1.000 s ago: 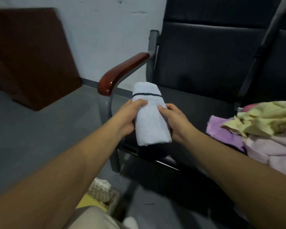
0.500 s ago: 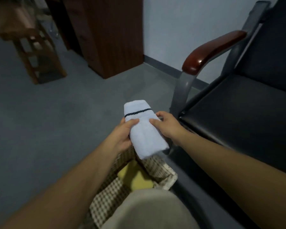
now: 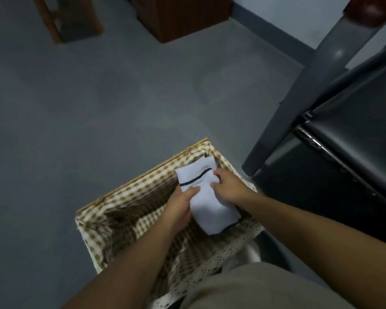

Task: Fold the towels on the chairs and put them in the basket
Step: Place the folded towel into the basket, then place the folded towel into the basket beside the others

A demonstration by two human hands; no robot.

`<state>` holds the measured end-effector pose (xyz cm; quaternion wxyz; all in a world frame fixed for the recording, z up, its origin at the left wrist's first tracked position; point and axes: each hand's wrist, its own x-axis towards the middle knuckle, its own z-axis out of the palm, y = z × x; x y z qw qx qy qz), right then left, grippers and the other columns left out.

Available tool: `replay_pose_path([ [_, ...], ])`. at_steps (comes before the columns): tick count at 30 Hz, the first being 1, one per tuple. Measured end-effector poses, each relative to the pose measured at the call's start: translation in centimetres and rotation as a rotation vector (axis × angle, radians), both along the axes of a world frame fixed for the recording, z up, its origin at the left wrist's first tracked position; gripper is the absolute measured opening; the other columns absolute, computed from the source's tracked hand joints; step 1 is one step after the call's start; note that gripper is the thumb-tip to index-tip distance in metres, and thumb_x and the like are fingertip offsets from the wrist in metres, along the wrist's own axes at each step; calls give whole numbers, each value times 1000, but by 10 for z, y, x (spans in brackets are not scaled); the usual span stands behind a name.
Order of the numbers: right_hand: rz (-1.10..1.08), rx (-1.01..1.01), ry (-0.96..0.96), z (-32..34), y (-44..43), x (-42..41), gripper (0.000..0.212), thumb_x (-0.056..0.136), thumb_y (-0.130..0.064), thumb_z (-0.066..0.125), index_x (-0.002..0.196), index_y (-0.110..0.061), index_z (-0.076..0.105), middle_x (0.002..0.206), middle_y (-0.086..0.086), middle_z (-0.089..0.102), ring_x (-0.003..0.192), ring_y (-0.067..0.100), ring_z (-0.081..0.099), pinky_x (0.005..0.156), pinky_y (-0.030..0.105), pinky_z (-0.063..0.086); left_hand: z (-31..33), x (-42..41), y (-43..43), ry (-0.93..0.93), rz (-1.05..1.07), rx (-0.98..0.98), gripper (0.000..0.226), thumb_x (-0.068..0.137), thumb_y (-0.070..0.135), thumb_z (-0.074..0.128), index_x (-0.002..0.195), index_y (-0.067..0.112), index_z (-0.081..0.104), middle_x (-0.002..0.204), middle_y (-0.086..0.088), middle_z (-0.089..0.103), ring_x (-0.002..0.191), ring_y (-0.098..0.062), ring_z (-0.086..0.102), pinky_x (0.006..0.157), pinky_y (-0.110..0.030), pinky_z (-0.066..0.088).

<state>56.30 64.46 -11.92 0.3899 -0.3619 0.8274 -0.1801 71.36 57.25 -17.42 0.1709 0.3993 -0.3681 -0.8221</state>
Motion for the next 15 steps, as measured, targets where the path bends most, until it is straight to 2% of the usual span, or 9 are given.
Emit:
replay_pose_path([
  [3, 30, 107, 21, -26, -2, 6, 48, 101, -26, 48, 146, -11, 41, 148, 12, 47, 133, 30, 46, 108, 34, 34, -32, -4, 1, -227, 19, 83, 43, 100, 14, 58, 141, 8, 48, 143, -15, 54, 127, -24, 54, 95, -32, 50],
  [6, 16, 161, 21, -44, -5, 8, 51, 101, -20, 49, 149, -10, 34, 146, 16, 47, 132, 32, 46, 103, 31, 36, -53, -12, 3, -365, 25, 220, 33, 104, 13, 49, 134, 0, 51, 136, -11, 55, 124, -24, 52, 86, -29, 49],
  [8, 0, 162, 32, -52, -6, 7, 49, 101, -18, 51, 147, -10, 35, 143, 17, 49, 130, 32, 48, 98, 29, 37, -64, -11, 3, -280, 82, 233, 29, 103, 12, 51, 131, 3, 54, 134, -10, 58, 122, -26, 57, 77, -27, 53],
  [10, -34, 126, 43, -60, -6, 6, 48, 100, -18, 52, 145, -13, 37, 140, 16, 52, 126, 32, 50, 92, 28, 36, -68, -7, 6, -149, 162, 226, 34, 99, 10, 59, 133, 7, 55, 130, -13, 65, 116, -30, 64, 79, -35, 60],
  [11, -40, 117, 47, -62, -6, 5, 51, 99, -17, 53, 147, -14, 35, 141, 15, 50, 128, 32, 49, 94, 28, 36, -73, -7, 7, -106, 186, 243, 37, 98, 10, 61, 134, 7, 55, 129, -14, 65, 115, -32, 65, 81, -37, 61],
  [13, -10, 138, 47, -65, -5, 7, 62, 98, -14, 53, 153, -13, 26, 150, 15, 44, 135, 32, 43, 105, 32, 34, -77, -7, 11, -173, 150, 171, 38, 98, 13, 63, 134, 6, 56, 130, -16, 65, 114, -32, 65, 84, -40, 60],
  [15, 40, 162, 56, -60, -5, 9, 65, 98, -12, 53, 155, -11, 23, 152, 18, 41, 138, 33, 41, 112, 34, 30, -78, -7, 10, -412, 23, -30, 38, 97, 21, 64, 130, 2, 61, 128, -19, 65, 112, -33, 65, 86, -41, 57],
])
